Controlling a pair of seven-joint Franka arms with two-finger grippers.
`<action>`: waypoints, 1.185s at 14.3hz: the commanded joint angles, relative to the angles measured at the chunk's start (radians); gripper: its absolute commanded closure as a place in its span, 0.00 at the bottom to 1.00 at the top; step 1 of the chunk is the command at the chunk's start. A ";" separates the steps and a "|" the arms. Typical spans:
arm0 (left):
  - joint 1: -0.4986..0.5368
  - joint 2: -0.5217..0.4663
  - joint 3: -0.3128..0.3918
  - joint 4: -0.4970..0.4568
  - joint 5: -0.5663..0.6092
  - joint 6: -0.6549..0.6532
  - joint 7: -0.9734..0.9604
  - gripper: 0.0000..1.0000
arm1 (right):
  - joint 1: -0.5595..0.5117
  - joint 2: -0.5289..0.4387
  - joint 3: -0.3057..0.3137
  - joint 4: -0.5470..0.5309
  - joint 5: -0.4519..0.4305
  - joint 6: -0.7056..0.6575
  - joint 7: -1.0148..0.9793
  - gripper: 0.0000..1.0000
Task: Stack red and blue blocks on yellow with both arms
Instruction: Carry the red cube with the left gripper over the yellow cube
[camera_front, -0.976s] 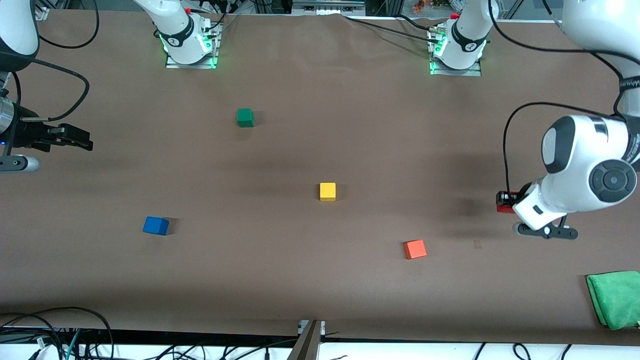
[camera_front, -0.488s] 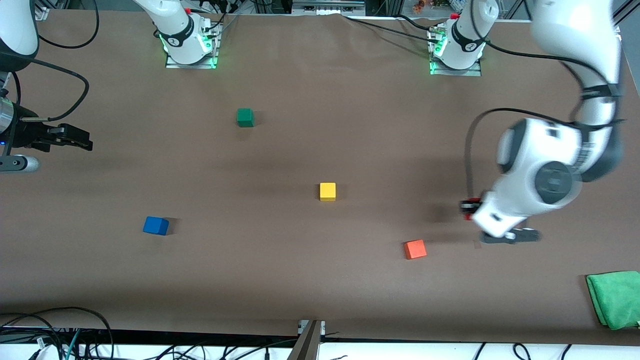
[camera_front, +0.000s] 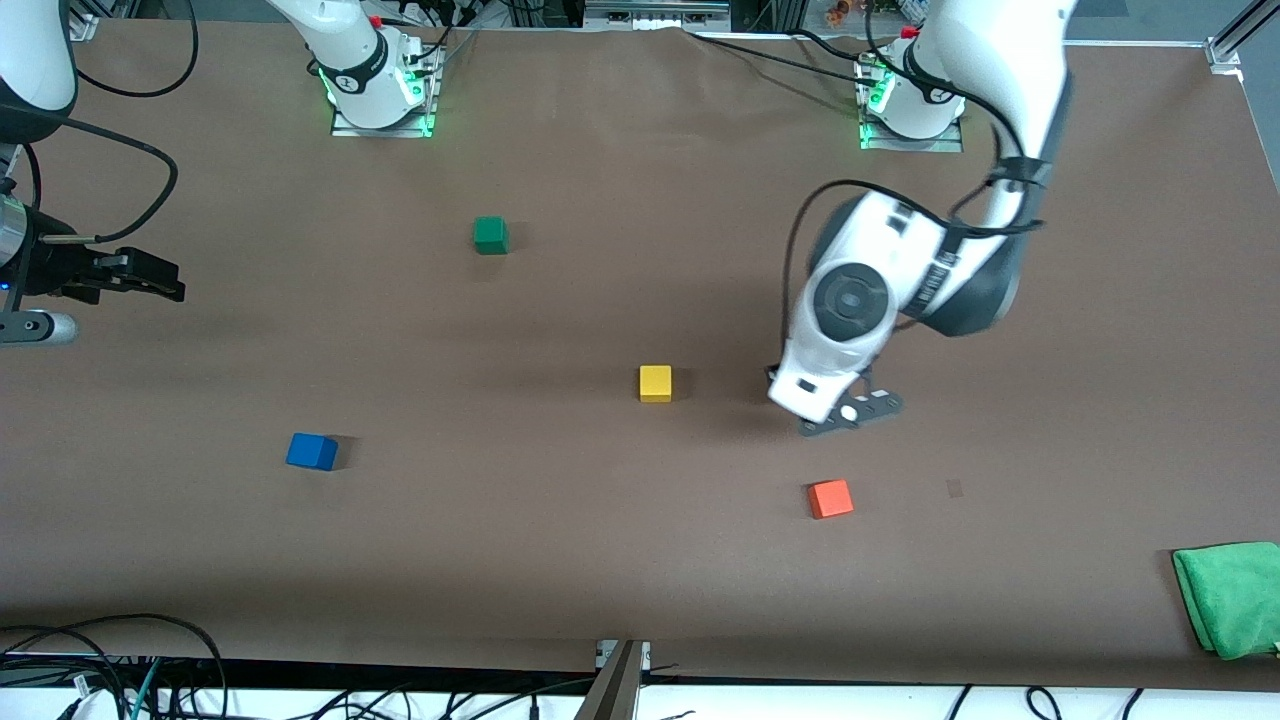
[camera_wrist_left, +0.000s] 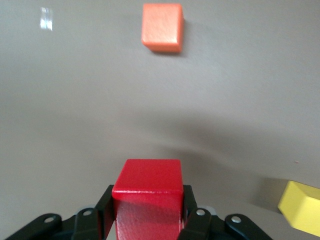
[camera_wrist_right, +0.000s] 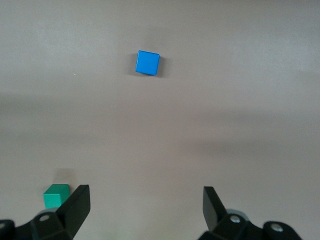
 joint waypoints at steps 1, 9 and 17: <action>-0.078 0.002 0.015 -0.006 0.023 0.036 -0.163 1.00 | -0.007 -0.001 0.003 -0.002 -0.009 0.004 -0.007 0.00; -0.169 0.074 -0.002 0.117 -0.085 0.159 -0.363 1.00 | -0.025 0.017 0.003 -0.001 -0.029 0.014 -0.009 0.00; -0.146 0.209 0.009 0.171 -0.113 0.338 -0.437 1.00 | -0.039 0.086 0.003 -0.001 -0.029 0.070 -0.075 0.00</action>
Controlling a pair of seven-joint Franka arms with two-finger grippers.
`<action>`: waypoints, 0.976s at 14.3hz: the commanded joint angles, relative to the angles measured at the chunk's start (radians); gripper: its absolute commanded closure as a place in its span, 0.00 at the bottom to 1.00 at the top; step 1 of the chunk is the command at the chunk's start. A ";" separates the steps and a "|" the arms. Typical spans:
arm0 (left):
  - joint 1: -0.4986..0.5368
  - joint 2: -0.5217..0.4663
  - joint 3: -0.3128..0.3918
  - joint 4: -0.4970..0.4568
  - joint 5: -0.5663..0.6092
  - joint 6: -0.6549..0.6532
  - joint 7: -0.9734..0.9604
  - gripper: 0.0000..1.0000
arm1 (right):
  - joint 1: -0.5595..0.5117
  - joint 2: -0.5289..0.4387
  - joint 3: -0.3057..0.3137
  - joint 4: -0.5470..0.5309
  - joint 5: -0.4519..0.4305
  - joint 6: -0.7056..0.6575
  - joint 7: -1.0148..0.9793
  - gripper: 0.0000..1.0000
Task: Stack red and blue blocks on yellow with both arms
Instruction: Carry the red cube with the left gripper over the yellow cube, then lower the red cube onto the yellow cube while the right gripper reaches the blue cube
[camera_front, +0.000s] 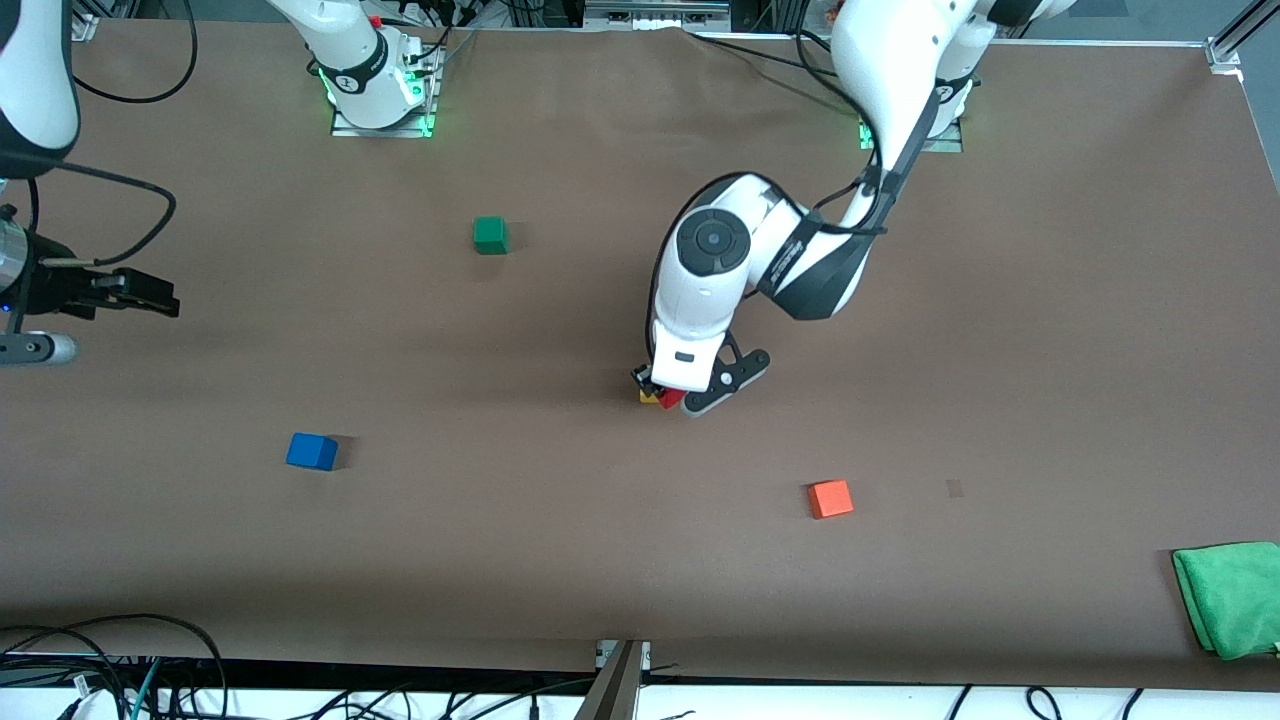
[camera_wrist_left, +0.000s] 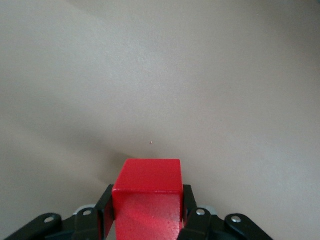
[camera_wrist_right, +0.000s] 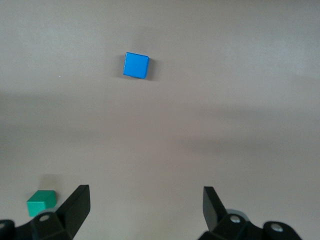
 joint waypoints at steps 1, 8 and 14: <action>0.010 0.043 0.006 0.044 -0.016 0.004 -0.015 1.00 | -0.012 0.029 0.004 0.000 -0.010 0.022 -0.028 0.00; 0.013 0.002 -0.011 0.023 -0.019 -0.042 0.057 1.00 | -0.024 0.041 0.004 0.000 -0.007 0.063 -0.038 0.00; -0.017 -0.012 -0.034 -0.003 -0.019 -0.168 0.146 1.00 | -0.034 0.052 0.004 0.000 0.002 0.080 -0.044 0.00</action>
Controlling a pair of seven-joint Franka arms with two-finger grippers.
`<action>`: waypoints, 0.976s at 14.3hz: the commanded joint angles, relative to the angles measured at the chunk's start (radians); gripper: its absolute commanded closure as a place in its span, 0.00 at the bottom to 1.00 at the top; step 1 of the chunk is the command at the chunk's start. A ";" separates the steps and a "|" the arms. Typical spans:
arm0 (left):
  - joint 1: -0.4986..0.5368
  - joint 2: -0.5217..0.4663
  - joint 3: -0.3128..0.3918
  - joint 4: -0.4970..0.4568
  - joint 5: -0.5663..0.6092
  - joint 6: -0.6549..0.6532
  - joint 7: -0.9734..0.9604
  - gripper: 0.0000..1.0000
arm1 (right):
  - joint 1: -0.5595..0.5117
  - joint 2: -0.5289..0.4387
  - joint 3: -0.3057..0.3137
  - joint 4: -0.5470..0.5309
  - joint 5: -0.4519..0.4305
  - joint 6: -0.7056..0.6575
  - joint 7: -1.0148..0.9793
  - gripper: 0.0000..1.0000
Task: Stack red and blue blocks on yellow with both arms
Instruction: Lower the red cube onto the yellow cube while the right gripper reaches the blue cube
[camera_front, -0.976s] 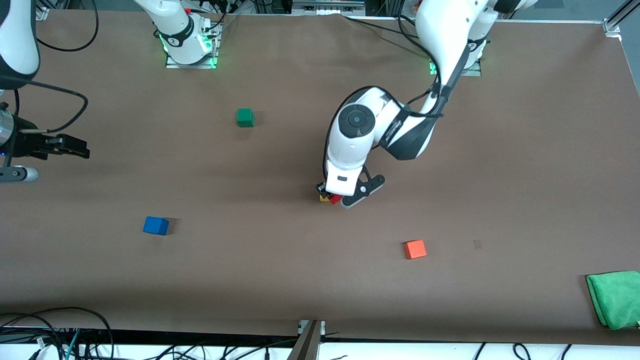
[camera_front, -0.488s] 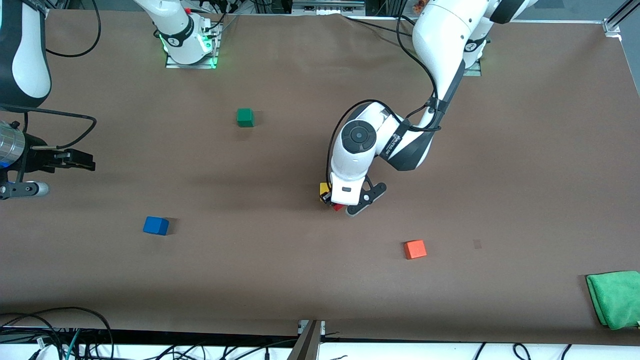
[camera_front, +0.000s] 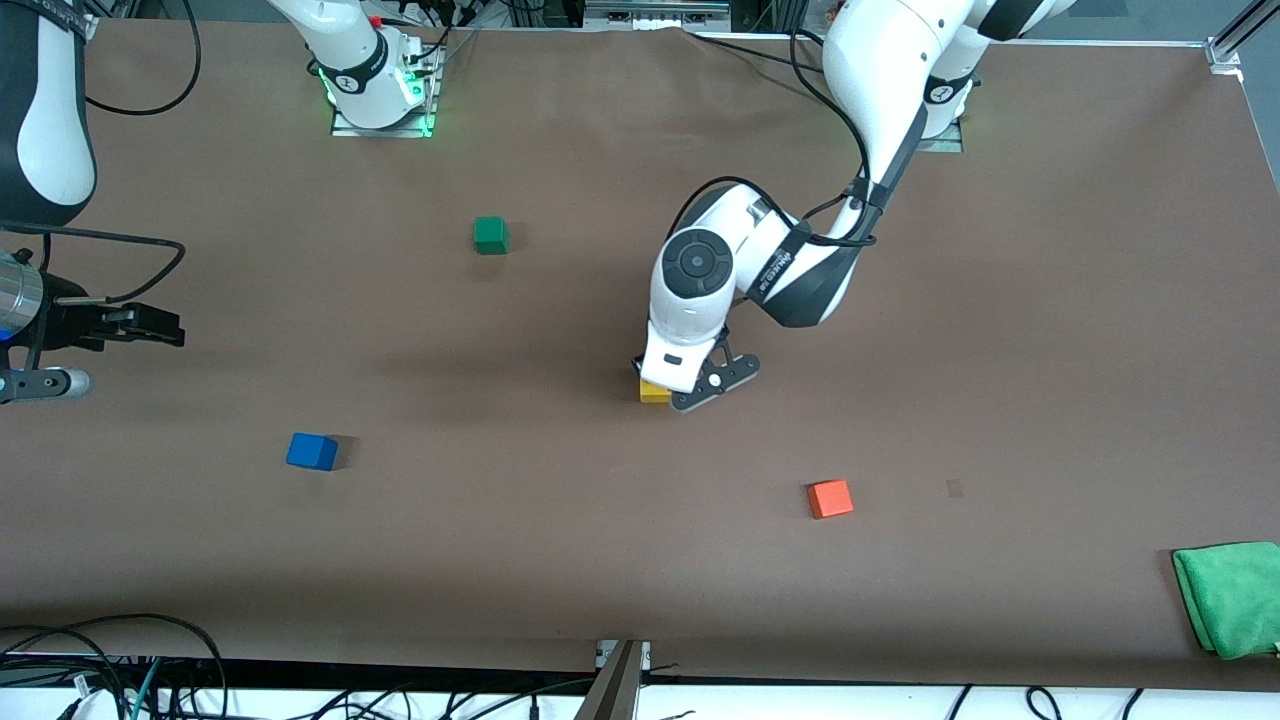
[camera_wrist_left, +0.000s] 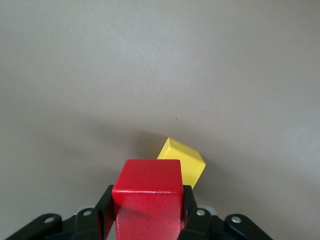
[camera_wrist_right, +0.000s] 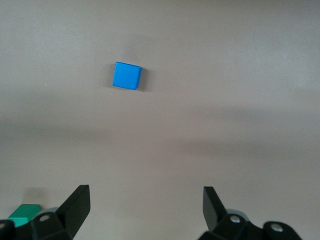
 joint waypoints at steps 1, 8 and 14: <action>-0.025 -0.021 0.002 -0.023 -0.015 -0.010 0.004 1.00 | -0.010 -0.003 0.004 -0.001 0.002 0.010 -0.015 0.00; -0.025 0.031 0.005 -0.007 -0.010 0.003 -0.028 1.00 | -0.010 0.026 0.004 -0.002 0.005 0.079 0.005 0.00; 0.014 0.027 0.002 -0.005 -0.012 0.010 0.074 1.00 | -0.019 0.161 0.004 -0.004 0.040 0.248 0.053 0.00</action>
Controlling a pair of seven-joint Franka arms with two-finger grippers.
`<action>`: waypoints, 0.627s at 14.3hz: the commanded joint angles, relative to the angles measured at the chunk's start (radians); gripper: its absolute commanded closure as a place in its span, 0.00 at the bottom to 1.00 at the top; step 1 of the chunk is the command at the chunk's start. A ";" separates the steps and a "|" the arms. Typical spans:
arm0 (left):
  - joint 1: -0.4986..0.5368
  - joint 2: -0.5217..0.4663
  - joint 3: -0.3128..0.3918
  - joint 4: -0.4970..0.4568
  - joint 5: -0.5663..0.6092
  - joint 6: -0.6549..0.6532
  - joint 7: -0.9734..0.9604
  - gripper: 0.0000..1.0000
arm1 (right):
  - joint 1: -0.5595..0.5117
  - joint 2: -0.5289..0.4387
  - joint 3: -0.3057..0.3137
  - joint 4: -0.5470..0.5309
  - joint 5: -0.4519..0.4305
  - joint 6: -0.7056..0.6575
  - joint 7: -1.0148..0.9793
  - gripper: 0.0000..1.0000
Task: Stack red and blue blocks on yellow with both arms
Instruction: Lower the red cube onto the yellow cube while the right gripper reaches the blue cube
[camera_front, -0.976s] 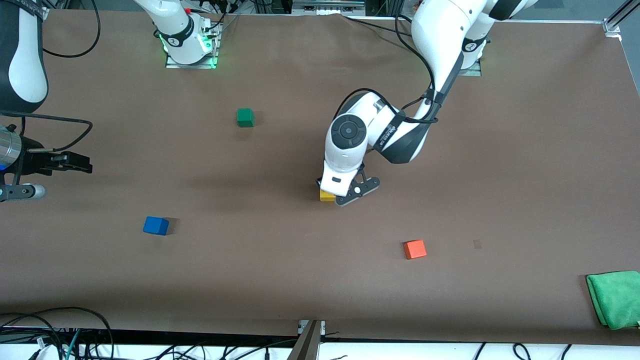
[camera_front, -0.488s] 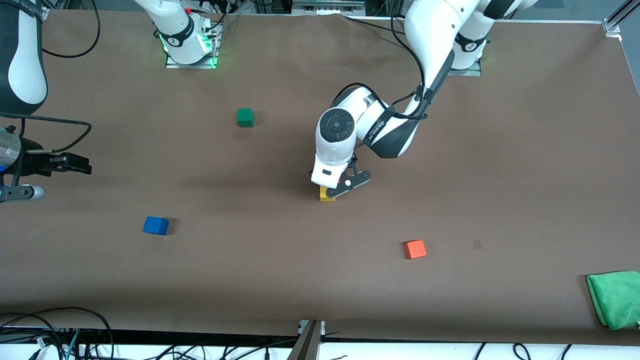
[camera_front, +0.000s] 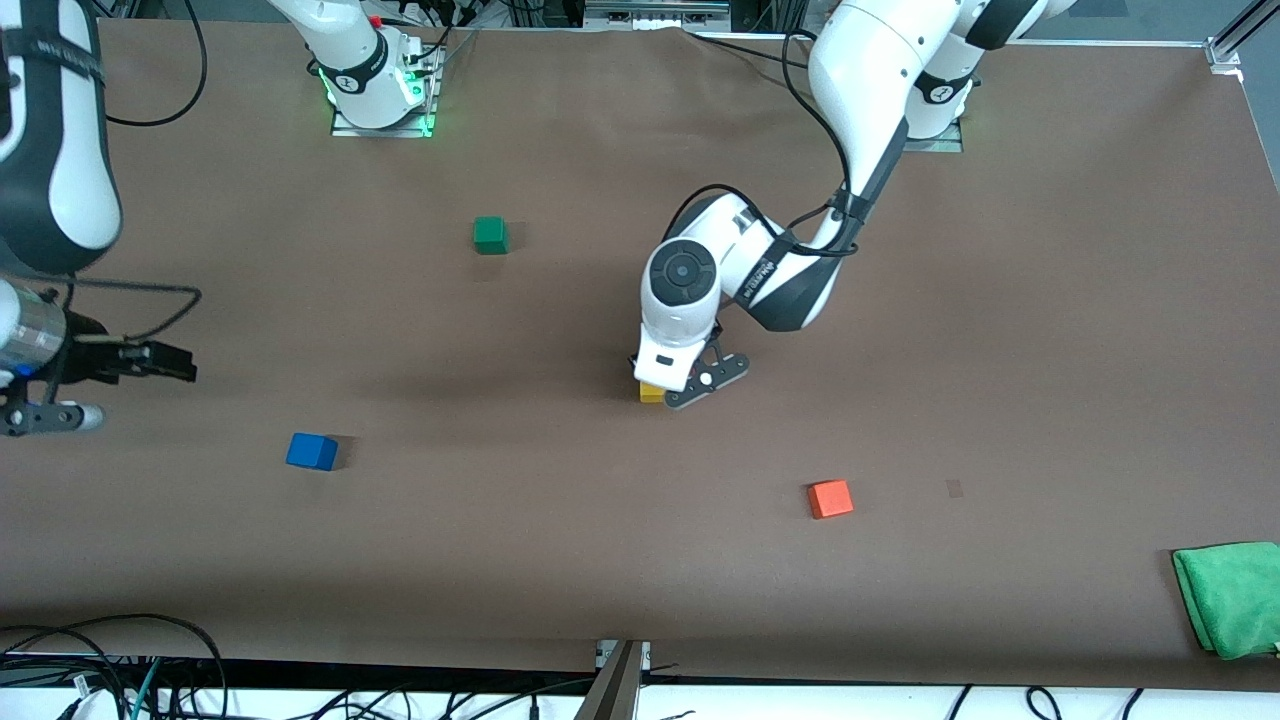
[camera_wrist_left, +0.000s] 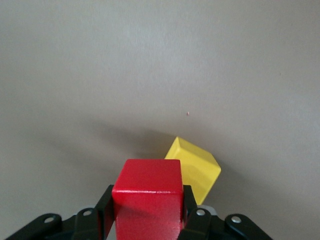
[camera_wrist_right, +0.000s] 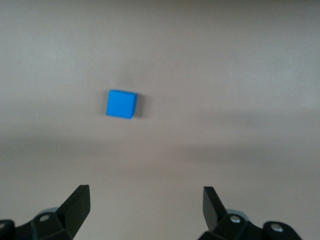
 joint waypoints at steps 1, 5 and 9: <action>0.008 -0.012 -0.007 0.005 -0.016 -0.012 0.054 1.00 | -0.010 0.080 0.004 0.004 0.032 0.101 0.035 0.00; -0.011 -0.001 -0.008 0.054 -0.062 -0.003 -0.006 1.00 | -0.004 0.166 0.006 0.004 0.058 0.213 0.058 0.00; -0.012 0.008 -0.007 0.056 -0.062 0.017 -0.051 1.00 | 0.000 0.227 0.007 0.003 0.059 0.310 0.086 0.00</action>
